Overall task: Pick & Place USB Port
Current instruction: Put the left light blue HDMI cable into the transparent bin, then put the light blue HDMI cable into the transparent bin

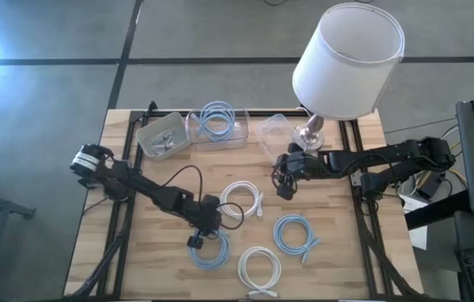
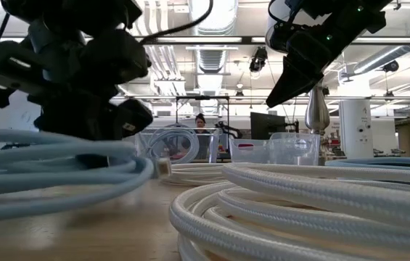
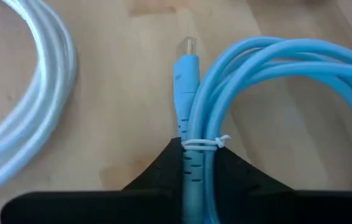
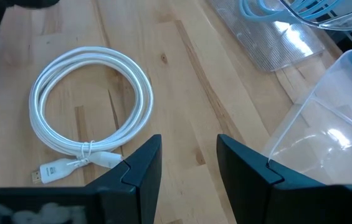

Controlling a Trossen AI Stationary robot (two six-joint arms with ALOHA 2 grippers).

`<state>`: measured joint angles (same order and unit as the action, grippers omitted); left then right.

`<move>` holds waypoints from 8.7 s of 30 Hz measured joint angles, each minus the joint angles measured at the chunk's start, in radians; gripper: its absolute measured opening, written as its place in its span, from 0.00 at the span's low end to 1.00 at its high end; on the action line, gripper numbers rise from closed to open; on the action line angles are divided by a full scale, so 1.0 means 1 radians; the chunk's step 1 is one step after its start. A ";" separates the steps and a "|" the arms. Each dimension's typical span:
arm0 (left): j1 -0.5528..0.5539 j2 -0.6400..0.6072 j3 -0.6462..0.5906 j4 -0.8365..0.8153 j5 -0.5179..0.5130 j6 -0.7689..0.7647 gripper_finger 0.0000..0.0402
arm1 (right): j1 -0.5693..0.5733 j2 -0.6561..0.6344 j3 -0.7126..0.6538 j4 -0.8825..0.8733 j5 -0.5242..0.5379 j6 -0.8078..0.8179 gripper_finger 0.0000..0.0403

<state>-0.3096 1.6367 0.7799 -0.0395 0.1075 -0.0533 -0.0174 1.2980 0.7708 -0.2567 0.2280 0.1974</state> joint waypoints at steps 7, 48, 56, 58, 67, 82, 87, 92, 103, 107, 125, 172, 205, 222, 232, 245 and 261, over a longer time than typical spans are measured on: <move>0.000 -0.119 0.000 -0.042 -0.185 0.063 0.15 | 0.000 0.000 -0.001 0.001 0.000 0.000 0.37; 0.543 -0.220 0.025 0.485 -0.779 0.516 0.17 | -0.001 0.000 -0.001 0.009 0.003 -0.040 0.37; 0.654 -0.161 0.066 0.491 -0.914 0.558 0.17 | -0.001 0.000 -0.002 0.007 0.001 -0.040 0.37; 0.681 -0.161 0.066 0.482 -0.919 0.548 0.17 | -0.001 0.000 -0.004 0.007 0.000 -0.040 0.37; 0.749 -0.135 0.066 0.321 -0.830 0.496 0.17 | -0.001 0.000 -0.008 0.006 0.000 -0.040 0.37; 0.761 -0.067 0.066 0.229 -0.803 0.493 0.20 | -0.001 0.000 -0.008 0.007 0.000 -0.041 0.37; 0.762 -0.065 0.066 0.186 -0.806 0.494 0.29 | -0.001 0.000 -0.008 0.007 0.000 -0.040 0.37; 0.763 -0.065 0.066 0.177 -0.812 0.490 0.39 | -0.001 0.000 -0.008 0.007 0.000 -0.041 0.37; 0.757 -0.068 0.091 0.107 -0.982 0.536 0.58 | -0.001 0.000 -0.008 0.005 0.000 -0.040 0.37; 0.736 -0.068 0.122 0.003 -0.981 0.536 0.61 | -0.001 0.000 -0.008 -0.002 -0.049 -0.036 0.37; 0.644 -0.327 0.198 -0.077 -0.588 0.390 0.62 | 0.154 0.000 -0.008 -0.159 -0.204 0.061 0.34; 0.640 -0.474 0.080 -0.040 -0.407 0.320 0.62 | 0.397 0.113 -0.291 0.037 -0.079 0.316 0.18; 0.450 -0.222 0.080 0.287 0.022 -0.185 0.55 | 0.174 0.317 0.253 0.029 0.509 -0.152 0.04; 0.451 -0.149 0.080 0.168 -0.073 -0.045 0.55 | 0.173 0.442 0.411 -0.021 0.505 -0.223 0.04; 0.456 -0.145 0.081 0.160 -0.097 -0.003 0.55 | 0.189 0.433 0.402 -0.022 0.502 -0.221 0.04; 0.457 -0.126 0.081 0.148 -0.099 0.000 0.16 | 0.190 0.431 0.402 -0.022 0.500 -0.228 0.08; 0.459 -0.127 0.079 0.144 -0.112 -0.006 0.16 | 0.172 0.430 0.401 -0.029 0.494 -0.227 0.25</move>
<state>0.1493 1.5101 0.8589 0.1045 -0.0048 -0.0593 0.1543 1.7279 1.1713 -0.2855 0.7216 -0.0299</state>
